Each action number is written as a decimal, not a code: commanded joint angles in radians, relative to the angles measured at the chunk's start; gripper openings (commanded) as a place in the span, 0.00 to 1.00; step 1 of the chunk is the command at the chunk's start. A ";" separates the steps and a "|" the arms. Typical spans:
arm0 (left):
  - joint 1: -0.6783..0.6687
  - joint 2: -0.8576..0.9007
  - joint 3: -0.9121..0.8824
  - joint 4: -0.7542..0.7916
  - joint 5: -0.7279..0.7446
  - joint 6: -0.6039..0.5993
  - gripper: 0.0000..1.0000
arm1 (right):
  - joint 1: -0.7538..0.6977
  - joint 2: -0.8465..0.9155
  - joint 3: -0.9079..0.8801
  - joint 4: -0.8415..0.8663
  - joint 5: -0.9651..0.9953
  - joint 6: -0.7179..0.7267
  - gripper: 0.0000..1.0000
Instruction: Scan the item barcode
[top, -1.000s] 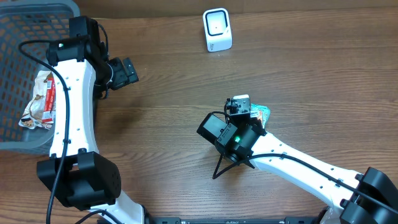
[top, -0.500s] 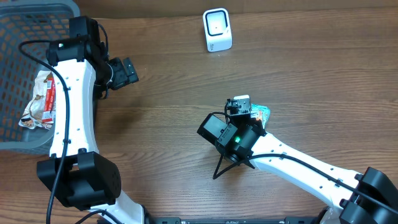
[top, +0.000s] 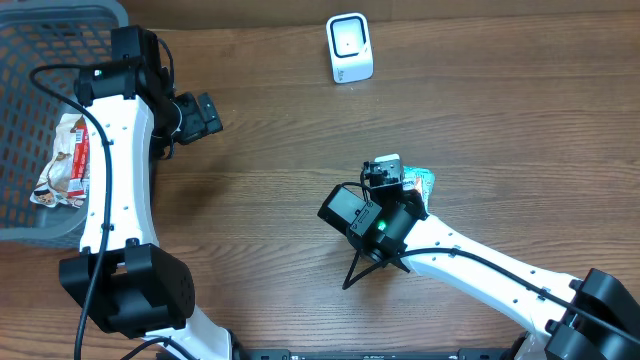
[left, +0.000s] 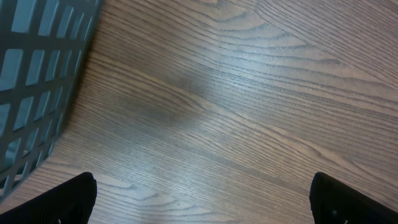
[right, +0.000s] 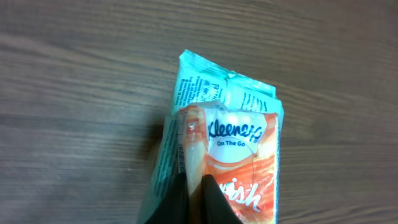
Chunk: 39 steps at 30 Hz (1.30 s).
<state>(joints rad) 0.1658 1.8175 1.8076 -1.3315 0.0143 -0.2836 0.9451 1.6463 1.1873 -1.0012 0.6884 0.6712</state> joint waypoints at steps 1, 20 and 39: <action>0.003 -0.033 0.019 0.001 -0.003 0.018 1.00 | 0.002 0.002 0.031 -0.017 0.002 -0.022 0.04; 0.003 -0.033 0.019 0.001 -0.003 0.018 1.00 | -0.003 -0.034 0.307 0.163 -0.417 -0.108 0.04; 0.003 -0.033 0.019 0.001 -0.003 0.018 1.00 | -0.288 0.224 0.204 0.559 -1.215 -0.096 0.04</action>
<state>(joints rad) 0.1658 1.8175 1.8076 -1.3315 0.0143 -0.2840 0.6601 1.8816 1.4242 -0.4877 -0.3813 0.5800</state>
